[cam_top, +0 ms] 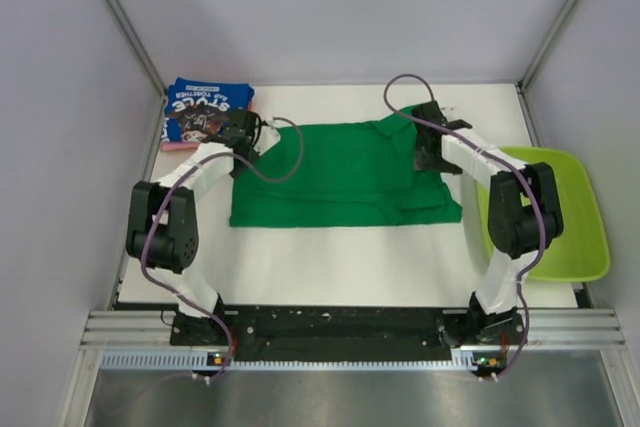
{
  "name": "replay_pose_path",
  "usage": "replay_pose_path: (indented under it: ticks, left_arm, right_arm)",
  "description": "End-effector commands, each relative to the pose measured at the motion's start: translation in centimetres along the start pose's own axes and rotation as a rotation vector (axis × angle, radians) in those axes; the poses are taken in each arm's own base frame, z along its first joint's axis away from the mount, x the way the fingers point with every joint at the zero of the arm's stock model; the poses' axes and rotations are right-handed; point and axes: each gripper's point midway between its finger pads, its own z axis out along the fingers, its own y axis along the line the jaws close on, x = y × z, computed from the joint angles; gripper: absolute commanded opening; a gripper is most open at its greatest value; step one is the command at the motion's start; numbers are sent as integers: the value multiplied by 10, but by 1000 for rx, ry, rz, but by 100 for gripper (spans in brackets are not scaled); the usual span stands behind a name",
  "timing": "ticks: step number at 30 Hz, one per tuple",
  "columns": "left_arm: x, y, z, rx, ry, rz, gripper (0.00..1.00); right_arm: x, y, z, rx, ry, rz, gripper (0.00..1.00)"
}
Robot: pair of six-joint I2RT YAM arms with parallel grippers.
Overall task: Fold and stack the t-shirts
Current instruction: Fold the flattened tshirt in 1/3 of the way
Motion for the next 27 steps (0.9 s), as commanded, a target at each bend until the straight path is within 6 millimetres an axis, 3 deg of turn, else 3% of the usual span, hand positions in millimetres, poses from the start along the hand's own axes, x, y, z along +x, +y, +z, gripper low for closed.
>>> replay_pose_path:
  ticks: [1,3,5,8,10,13,19,21,23,25,26,27]
  left_arm:
    - [-15,-6,-49,60,-194,6,41]
    - [-5,-26,-61,126,-233,63,43]
    - [10,-54,-66,218,-252,145,52]
    - [35,-95,-61,327,-257,259,62]
    - [47,-104,-51,312,-237,292,68]
    - [58,-106,-35,273,-189,299,69]
    - [59,-115,-6,270,-150,251,67]
    - [63,-120,0,280,-127,239,62]
    - [69,-123,3,278,-102,227,46]
    - [74,-121,3,256,-81,208,17]
    - [76,-117,1,239,-72,196,4]
    - [79,-113,0,216,-58,185,0]
  right_arm:
    - [-7,-33,-48,21,-74,100,72]
    - [15,-39,-56,-3,-49,120,72]
    - [47,-42,-56,-17,-1,123,73]
    - [82,-48,-53,8,40,130,75]
    - [98,-58,-45,69,60,138,75]
    - [107,-57,-36,97,89,148,75]
    - [101,-43,-12,97,88,164,70]
    - [106,-40,-5,96,107,165,63]
    - [118,-37,2,84,145,163,51]
    - [129,-38,5,85,168,168,29]
    - [132,-37,4,74,173,173,12]
    - [133,-36,3,60,176,179,0]
